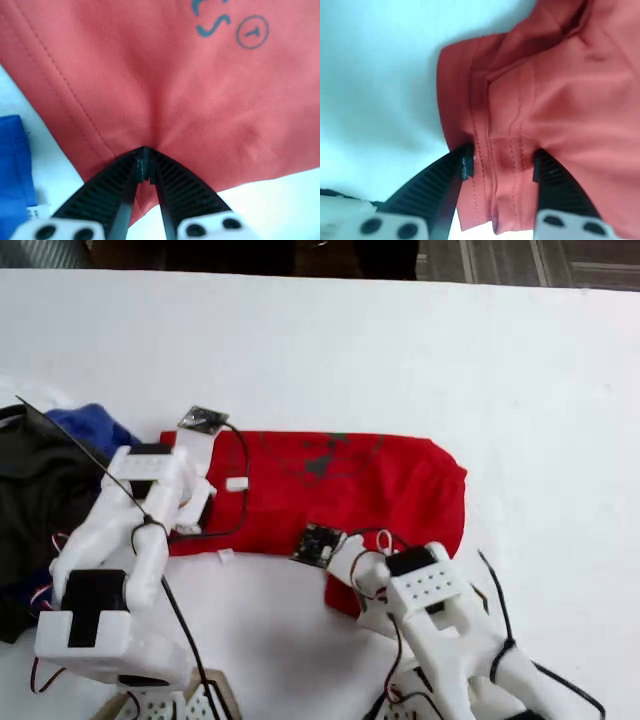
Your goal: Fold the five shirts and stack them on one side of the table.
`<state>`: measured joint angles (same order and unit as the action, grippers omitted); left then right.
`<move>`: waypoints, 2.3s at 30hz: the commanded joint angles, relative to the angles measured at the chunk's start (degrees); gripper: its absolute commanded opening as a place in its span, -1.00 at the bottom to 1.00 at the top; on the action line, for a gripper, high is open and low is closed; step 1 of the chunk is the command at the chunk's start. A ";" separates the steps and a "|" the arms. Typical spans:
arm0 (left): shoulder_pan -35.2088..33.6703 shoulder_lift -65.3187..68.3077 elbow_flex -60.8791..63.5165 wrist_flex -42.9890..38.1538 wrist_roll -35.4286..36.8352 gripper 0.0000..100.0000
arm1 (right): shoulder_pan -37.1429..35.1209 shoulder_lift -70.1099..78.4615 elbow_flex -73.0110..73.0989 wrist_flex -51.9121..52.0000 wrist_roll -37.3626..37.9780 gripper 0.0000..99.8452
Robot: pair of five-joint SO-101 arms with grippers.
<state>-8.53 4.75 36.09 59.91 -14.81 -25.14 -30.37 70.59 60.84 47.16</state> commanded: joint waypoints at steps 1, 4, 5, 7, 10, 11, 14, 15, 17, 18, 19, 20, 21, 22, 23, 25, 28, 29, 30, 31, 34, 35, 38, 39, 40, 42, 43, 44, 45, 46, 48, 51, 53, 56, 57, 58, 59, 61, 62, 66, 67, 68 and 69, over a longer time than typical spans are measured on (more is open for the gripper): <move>-0.18 0.44 0.13 -2.46 -0.26 -0.95 | -0.75 8.04 -2.90 -0.31 0.70 -0.60; -0.18 0.44 0.13 -2.46 -0.26 -0.95 | -0.75 12.44 -5.27 -0.31 0.70 -0.69; -0.18 0.44 0.13 -2.46 -0.26 -0.95 | -0.75 13.32 -5.80 -0.22 0.70 -0.79; -0.18 0.44 0.13 -2.46 -0.26 -0.95 | -0.75 13.85 -6.42 -0.22 0.44 -1.00; -0.18 0.44 0.13 -2.46 -0.26 -0.95 | -0.75 13.85 -6.68 -0.22 0.44 -0.97; -0.18 0.44 0.13 -2.46 -0.26 -0.95 | -0.75 13.85 -6.77 -0.22 0.44 -0.96; -0.18 0.44 0.13 -2.46 -0.26 -0.95 | -0.75 13.76 -6.86 -0.22 0.53 -0.96; -0.18 0.44 0.13 -2.46 -0.26 -0.95 | -0.75 13.76 -6.86 -0.22 0.62 -0.96; -0.18 0.44 0.13 -2.46 -0.26 -0.95 | -0.75 13.76 -6.86 -0.13 0.62 -0.96; -0.18 0.44 0.13 -2.46 -0.26 -0.95 | -0.75 13.76 -7.38 0.31 0.62 -0.96; -0.18 0.44 0.13 -2.46 -0.26 -0.95 | -0.66 13.76 -8.53 1.36 0.62 -0.96; -0.18 0.44 0.13 -2.46 -0.26 -0.95 | -0.13 13.67 -10.20 3.12 0.62 -0.96; -0.18 0.44 0.13 -2.46 -0.26 -0.95 | 0.84 13.23 -12.75 5.32 0.62 -0.96; -0.18 0.44 0.13 -2.46 -0.26 -0.95 | 2.15 12.62 -15.65 7.69 0.88 -0.96; -0.18 0.44 0.13 -2.46 -0.26 -0.95 | 3.91 11.74 -18.99 10.24 2.20 -0.96; -0.18 0.44 0.13 -2.46 -0.26 -0.95 | 7.60 10.51 -26.11 14.73 6.07 -0.96; -0.18 0.44 0.13 -2.46 -0.26 -0.95 | 12.09 10.24 -35.87 19.12 8.79 -0.96; -0.18 0.44 0.13 -2.46 -0.26 -0.95 | 12.79 10.42 -38.15 19.91 8.79 -0.96; -0.18 0.44 0.13 -2.46 -0.26 -0.95 | 13.14 11.03 -40.18 20.53 8.79 -0.96; -0.18 0.44 0.13 -2.55 -0.26 -0.95 | 13.32 11.91 -41.58 20.79 8.79 -0.96; -0.18 0.44 0.13 -2.55 -0.26 -0.95 | 13.41 16.04 -45.36 20.62 8.79 -0.96; -0.18 0.44 0.13 -2.55 -0.26 -0.95 | 13.41 17.80 -46.86 20.09 8.79 -0.96; -0.18 0.44 0.13 -2.55 -0.26 -0.95 | 13.76 23.34 -51.87 18.33 8.79 -0.96; -0.18 0.44 0.13 -2.55 -0.26 -0.95 | 13.76 25.27 -53.89 18.24 8.79 -0.96; -0.18 0.44 0.13 -2.55 -0.26 -0.95 | 13.76 27.21 -56.09 18.24 8.79 -0.96; -0.18 0.44 0.13 -2.55 -0.26 -0.95 | 13.76 30.99 -60.57 18.24 8.79 -0.96; -0.18 0.44 0.13 -2.55 -0.26 -0.95 | 13.76 32.84 -62.68 18.24 8.79 -0.96; -0.18 0.44 0.13 -2.55 -0.26 -0.95 | 13.76 34.77 -64.62 18.24 8.79 -0.96; -0.18 0.44 0.13 -2.55 -0.26 -0.95 | 13.67 36.70 -66.02 18.24 8.79 -0.96; -0.18 0.44 0.13 -2.55 -0.26 -0.95 | 13.58 38.64 -67.34 18.24 8.79 -0.96; -0.18 0.44 0.13 -2.55 -0.26 -0.95 | 13.49 42.59 -69.63 18.33 8.79 -0.96; -0.18 0.44 0.13 -2.55 -0.26 -0.95 | 14.29 47.43 -73.41 18.59 8.35 -0.87; -0.18 0.44 0.13 -2.55 -0.26 -0.95 | 15.52 49.45 -75.60 18.33 7.30 -0.77; -0.18 0.44 0.13 -2.55 -0.26 -0.95 | 17.71 50.86 -80.09 18.33 5.27 -0.67; -0.18 0.44 0.13 -2.55 -0.26 -0.95 | 18.33 51.12 -81.67 18.33 4.57 -0.67; -0.18 0.44 0.13 -2.55 -0.26 -0.95 | 19.12 51.30 -82.99 18.33 3.25 -0.67; -0.18 0.44 0.13 -2.55 -0.26 -0.95 | 19.82 51.38 -84.13 18.33 1.32 -0.68; -0.18 0.44 0.13 -2.55 -0.26 -0.95 | 20.97 51.30 -85.54 18.33 -2.64 -0.69; -0.18 0.44 0.13 -2.55 -0.26 -0.95 | 21.49 51.03 -85.89 18.33 -4.22 -0.69; -0.18 0.44 0.13 -2.55 -0.26 -0.95 | 22.81 49.36 -85.80 20.53 -5.89 -0.72; -0.18 0.44 0.13 -2.55 -0.26 -0.95 | 22.81 48.57 -85.71 21.76 -5.89 -0.78; -0.18 0.44 0.13 -2.55 -0.26 -0.95 | 22.81 47.78 -85.63 23.43 -5.89 -0.88; -0.18 0.44 0.13 -2.55 -0.26 -0.95 | 22.73 46.73 -85.63 25.19 -5.89 -0.99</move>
<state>-8.53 4.75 36.09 59.82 -14.81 -2.90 21.32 -13.27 82.11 41.89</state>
